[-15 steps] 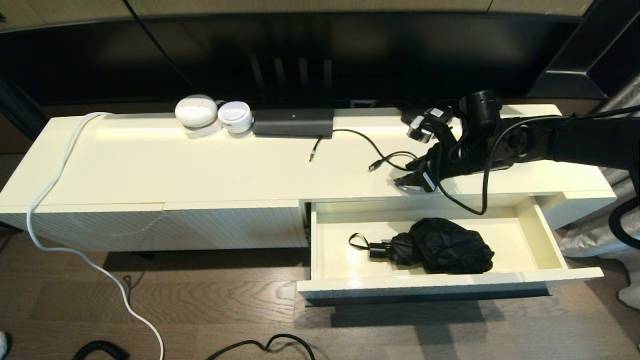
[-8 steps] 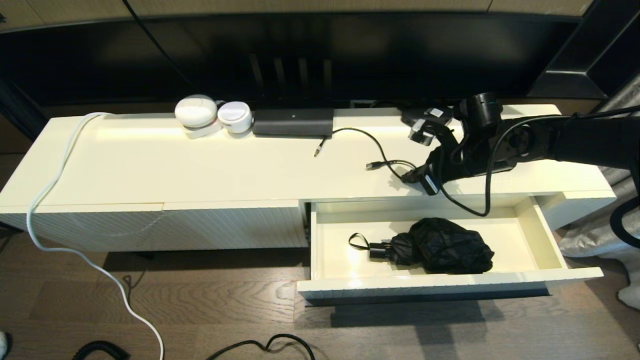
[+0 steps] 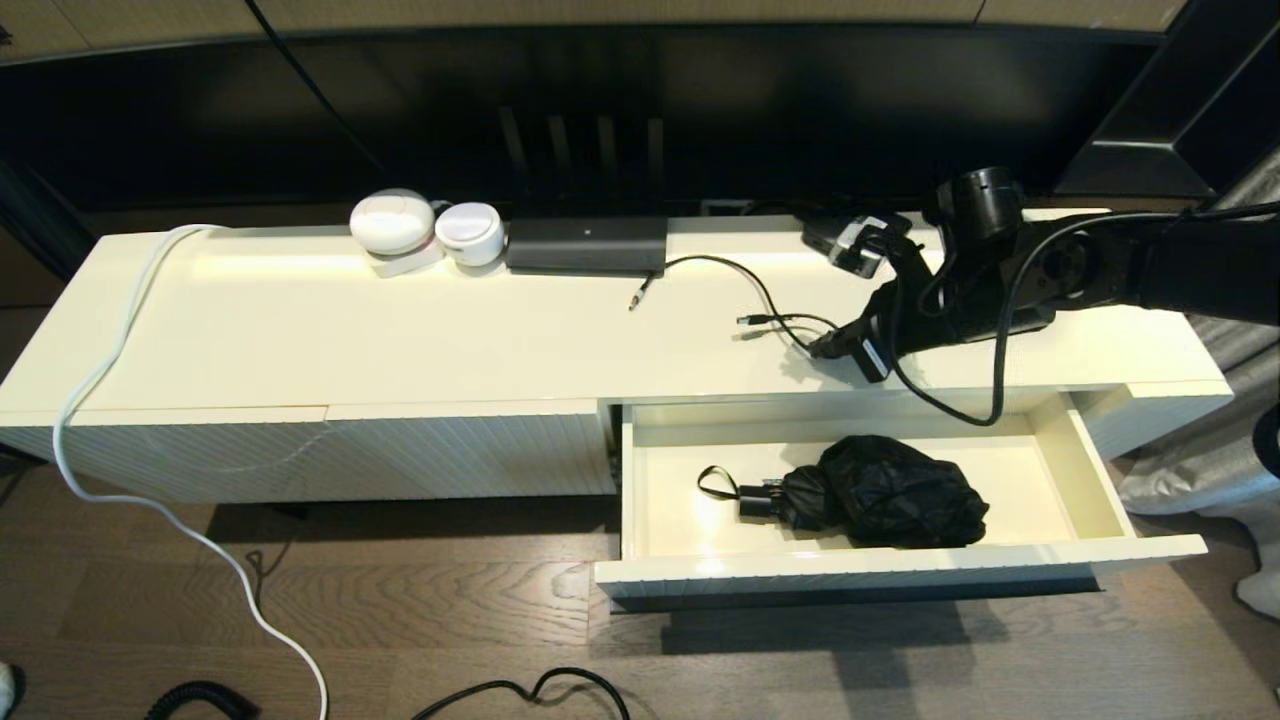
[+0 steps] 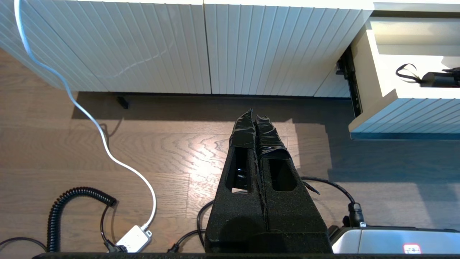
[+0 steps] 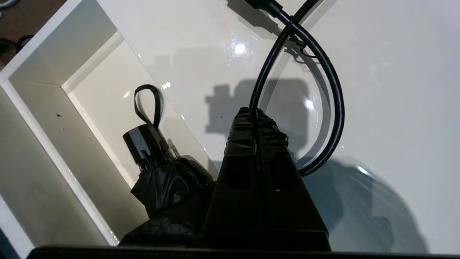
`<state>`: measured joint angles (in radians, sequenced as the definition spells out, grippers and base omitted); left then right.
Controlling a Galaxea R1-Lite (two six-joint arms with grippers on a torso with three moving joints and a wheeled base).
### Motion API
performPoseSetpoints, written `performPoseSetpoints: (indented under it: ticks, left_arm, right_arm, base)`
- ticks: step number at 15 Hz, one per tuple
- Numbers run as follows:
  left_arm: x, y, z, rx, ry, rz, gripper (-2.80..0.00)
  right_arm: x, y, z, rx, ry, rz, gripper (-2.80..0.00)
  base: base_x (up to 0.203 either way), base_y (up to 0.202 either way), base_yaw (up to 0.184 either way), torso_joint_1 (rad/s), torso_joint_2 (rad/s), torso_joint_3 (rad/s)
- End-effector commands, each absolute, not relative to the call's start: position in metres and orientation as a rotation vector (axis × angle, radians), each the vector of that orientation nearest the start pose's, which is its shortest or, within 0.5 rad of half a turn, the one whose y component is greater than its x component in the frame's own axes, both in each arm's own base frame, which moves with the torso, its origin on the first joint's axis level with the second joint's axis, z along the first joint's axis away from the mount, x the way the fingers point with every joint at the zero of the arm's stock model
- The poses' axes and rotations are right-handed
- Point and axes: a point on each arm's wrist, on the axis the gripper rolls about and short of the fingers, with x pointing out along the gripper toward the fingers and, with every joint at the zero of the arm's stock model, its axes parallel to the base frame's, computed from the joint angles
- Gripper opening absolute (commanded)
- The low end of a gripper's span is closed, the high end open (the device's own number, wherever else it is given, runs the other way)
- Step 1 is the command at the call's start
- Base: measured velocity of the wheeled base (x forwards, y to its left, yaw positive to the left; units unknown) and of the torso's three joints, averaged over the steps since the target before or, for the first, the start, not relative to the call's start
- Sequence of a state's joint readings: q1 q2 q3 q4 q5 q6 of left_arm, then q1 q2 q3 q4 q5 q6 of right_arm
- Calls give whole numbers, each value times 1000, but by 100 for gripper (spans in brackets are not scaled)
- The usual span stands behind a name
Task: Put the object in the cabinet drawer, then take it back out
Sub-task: Put the data cable in the drawer
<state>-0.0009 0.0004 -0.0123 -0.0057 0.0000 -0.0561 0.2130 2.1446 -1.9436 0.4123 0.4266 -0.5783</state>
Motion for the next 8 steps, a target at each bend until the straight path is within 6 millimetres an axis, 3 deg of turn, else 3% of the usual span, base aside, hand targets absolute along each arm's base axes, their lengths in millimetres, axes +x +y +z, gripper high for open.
performPoseSetpoints:
  ticks: [1, 5, 8]
  left_arm:
    - [-24, 0, 80, -57, -17, -2, -280]
    - [-24, 0, 80, -57, -17, 0, -280]
    - [-24, 0, 80, -57, -17, -2, -280]
  right_arm:
    - [401, 97, 255, -483, 403, 791, -280]
    - [368, 88, 273, -487, 469, 821, -280]
    - [325, 75, 301, -493, 477, 816, -280]
  base:
    - [0, 0, 0, 0, 0, 0]
    - [0, 0, 0, 0, 0, 0]
    - [0, 0, 0, 0, 0, 0]
